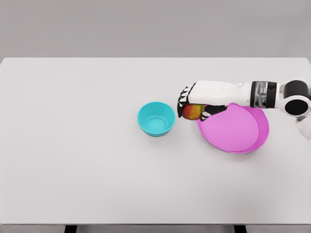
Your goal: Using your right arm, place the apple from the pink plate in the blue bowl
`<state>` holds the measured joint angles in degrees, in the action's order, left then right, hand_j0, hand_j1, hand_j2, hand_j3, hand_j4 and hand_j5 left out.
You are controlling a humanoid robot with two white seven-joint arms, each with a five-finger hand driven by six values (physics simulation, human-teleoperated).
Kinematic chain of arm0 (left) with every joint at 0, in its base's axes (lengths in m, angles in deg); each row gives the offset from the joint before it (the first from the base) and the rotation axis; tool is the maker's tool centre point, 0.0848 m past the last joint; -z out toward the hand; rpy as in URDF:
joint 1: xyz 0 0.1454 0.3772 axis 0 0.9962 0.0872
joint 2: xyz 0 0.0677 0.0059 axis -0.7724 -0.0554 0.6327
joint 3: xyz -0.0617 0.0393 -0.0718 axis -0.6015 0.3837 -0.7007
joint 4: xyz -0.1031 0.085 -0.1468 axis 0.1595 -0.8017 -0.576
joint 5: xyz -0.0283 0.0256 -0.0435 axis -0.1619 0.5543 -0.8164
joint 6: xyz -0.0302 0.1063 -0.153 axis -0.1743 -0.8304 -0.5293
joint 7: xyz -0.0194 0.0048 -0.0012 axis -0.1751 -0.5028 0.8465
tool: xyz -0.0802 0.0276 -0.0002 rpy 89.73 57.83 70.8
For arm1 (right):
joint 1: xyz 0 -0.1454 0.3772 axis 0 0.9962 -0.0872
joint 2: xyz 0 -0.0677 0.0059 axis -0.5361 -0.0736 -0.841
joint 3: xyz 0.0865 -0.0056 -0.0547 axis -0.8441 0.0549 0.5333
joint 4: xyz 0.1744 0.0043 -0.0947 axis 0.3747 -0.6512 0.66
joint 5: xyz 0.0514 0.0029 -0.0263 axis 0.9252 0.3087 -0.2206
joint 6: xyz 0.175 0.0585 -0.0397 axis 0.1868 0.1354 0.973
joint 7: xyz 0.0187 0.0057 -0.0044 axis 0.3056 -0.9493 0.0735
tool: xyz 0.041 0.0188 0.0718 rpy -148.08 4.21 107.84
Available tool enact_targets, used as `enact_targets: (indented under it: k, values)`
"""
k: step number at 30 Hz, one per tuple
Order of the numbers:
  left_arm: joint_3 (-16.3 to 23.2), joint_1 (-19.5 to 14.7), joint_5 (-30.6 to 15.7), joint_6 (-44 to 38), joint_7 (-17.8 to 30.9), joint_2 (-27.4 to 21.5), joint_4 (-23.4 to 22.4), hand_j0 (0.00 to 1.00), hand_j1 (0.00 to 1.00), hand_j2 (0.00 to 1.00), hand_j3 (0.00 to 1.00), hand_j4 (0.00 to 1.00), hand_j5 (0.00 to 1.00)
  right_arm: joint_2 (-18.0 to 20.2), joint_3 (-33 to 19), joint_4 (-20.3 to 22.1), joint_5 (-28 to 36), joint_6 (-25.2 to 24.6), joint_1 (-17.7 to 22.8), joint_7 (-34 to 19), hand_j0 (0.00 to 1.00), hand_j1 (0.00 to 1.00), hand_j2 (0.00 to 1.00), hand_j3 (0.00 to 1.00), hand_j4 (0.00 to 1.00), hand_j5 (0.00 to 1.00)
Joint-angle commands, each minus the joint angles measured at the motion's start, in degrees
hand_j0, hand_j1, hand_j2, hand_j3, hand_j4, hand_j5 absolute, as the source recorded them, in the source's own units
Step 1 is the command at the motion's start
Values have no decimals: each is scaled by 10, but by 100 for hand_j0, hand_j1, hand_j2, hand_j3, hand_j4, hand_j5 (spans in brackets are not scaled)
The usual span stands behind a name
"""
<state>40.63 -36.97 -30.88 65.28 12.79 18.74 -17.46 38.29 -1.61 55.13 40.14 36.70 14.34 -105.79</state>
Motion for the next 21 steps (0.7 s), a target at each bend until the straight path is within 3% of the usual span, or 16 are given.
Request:
enact_targets:
  k: [1, 8, 11, 21]
  values:
    - [0, 0, 0, 0, 0, 0, 0, 100, 100, 100, 100, 100, 100, -21, 0, 2, 1, -2, 0, 0, 49, 49, 49, 49, 49, 49]
    - [0, 0, 0, 0, 0, 0, 0, 100, 100, 100, 100, 100, 100, -91, 0, -8, -40, -2, -5, 0, 50, 50, 50, 50, 50, 50]
    - [0, 0, 0, 0, 0, 0, 0, 100, 100, 100, 100, 100, 100, -102, 0, -15, -52, -2, -8, 0, 50, 50, 50, 50, 50, 50]
    - [0, 0, 0, 0, 0, 0, 0, 100, 100, 100, 100, 100, 100, -151, 10, -103, -90, -2, -27, 0, 50, 50, 50, 50, 50, 50]
